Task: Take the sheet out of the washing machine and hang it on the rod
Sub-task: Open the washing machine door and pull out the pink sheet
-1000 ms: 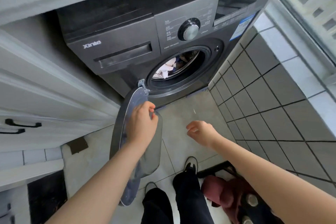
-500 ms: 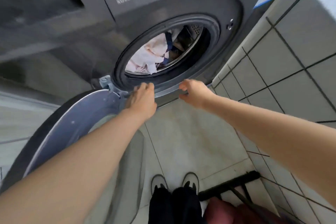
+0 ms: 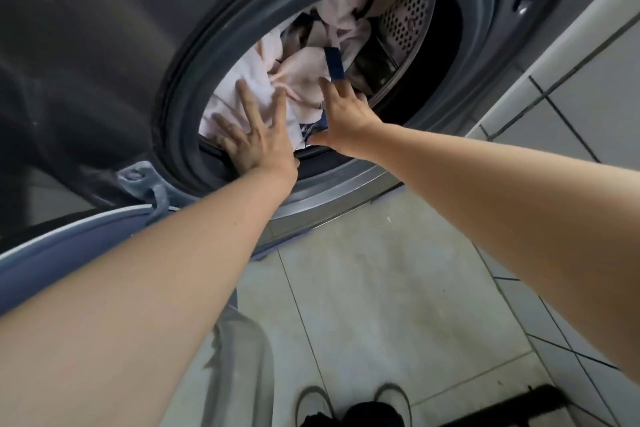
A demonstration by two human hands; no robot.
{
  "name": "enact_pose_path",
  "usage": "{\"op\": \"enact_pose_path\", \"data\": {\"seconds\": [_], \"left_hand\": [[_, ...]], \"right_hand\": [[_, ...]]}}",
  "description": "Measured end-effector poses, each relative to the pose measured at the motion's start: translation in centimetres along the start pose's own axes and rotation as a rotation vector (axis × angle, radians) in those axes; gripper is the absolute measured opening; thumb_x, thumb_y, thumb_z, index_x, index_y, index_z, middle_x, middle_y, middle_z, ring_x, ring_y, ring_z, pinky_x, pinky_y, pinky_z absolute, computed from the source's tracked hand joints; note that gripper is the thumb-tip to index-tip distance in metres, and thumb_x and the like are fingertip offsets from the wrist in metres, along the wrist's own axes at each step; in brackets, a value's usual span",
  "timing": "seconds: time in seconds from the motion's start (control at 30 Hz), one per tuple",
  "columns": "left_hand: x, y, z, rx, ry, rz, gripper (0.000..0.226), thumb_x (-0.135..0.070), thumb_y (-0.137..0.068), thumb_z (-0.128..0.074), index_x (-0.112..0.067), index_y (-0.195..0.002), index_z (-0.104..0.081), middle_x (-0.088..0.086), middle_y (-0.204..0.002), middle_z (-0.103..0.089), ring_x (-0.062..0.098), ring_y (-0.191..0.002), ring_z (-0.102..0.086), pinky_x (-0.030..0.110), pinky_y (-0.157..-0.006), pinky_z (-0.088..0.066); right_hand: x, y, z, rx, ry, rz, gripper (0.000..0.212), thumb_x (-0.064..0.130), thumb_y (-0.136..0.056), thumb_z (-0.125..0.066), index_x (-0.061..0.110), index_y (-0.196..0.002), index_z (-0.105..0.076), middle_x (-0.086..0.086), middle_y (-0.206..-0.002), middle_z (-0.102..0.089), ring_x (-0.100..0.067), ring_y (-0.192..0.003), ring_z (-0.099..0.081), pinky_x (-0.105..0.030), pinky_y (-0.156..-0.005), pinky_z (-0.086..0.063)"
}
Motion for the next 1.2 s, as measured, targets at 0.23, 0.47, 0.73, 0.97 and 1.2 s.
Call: {"op": "enact_pose_path", "data": {"seconds": [0.23,0.47,0.73,0.97,1.2], "left_hand": [[0.8,-1.9,-1.7,-0.059,-0.126,-0.094,0.056,-0.03,-0.096,-0.052,-0.031,-0.146,-0.027,0.012,-0.159,0.002,0.051,-0.131,-0.031,0.051,-0.099,-0.037],[1.1,-1.6,-0.6,-0.156,0.101,-0.208,0.046,0.009,-0.091,-0.034,-0.006,-0.134,-0.044,0.015,-0.135,-0.046,0.04,-0.111,-0.052,0.046,-0.089,-0.042],[-0.4,4.2,1.0,-0.266,0.499,-0.247,0.031,0.011,-0.085,-0.043,-0.002,-0.112,-0.051,0.019,-0.118,-0.056,0.041,-0.1,-0.053,0.043,-0.073,-0.038],[-0.5,14.0,2.6,-0.177,0.508,-0.312,0.025,0.006,-0.084,-0.051,-0.003,-0.107,-0.052,0.018,-0.105,-0.061,0.039,-0.095,-0.053,0.026,-0.063,-0.02],[0.0,23.0,3.2,0.004,0.475,-0.655,0.039,0.011,-0.069,-0.069,-0.016,-0.088,-0.047,0.007,-0.076,-0.059,0.029,-0.069,-0.058,0.024,-0.061,-0.022]], "right_hand": [[-0.5,-4.1,0.2,0.058,0.171,0.021,0.121,0.042,-0.072,-0.078,0.018,-0.152,0.01,0.003,-0.16,0.007,-0.044,-0.143,0.002,-0.056,-0.114,-0.021],[-0.2,-4.2,-2.2,0.136,0.228,0.021,0.061,0.042,-0.085,-0.064,0.024,-0.139,-0.043,0.0,-0.155,-0.019,-0.036,-0.144,-0.006,-0.053,-0.112,-0.016],[-0.7,1.8,0.0,-0.133,-0.537,-0.155,0.026,0.026,-0.085,-0.05,0.006,-0.1,-0.054,-0.014,-0.1,-0.063,-0.034,-0.089,-0.057,-0.033,-0.07,-0.043],[-0.8,11.4,2.8,0.232,-1.024,-0.427,0.038,0.042,-0.088,-0.048,0.006,-0.091,-0.06,-0.01,-0.065,-0.058,-0.023,-0.05,-0.052,-0.018,-0.043,-0.038],[-1.1,17.5,1.9,0.439,-0.668,-0.481,0.073,0.068,-0.073,-0.058,0.007,-0.113,-0.06,-0.004,-0.098,-0.067,-0.017,-0.081,-0.062,-0.027,-0.067,-0.048]]}}
Point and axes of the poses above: each hand's wrist, its own y-axis away from the middle knuckle, its own z-axis out of the back of the hand, x = y × z, the point moved 2 cm from there along -y, towards the middle knuckle
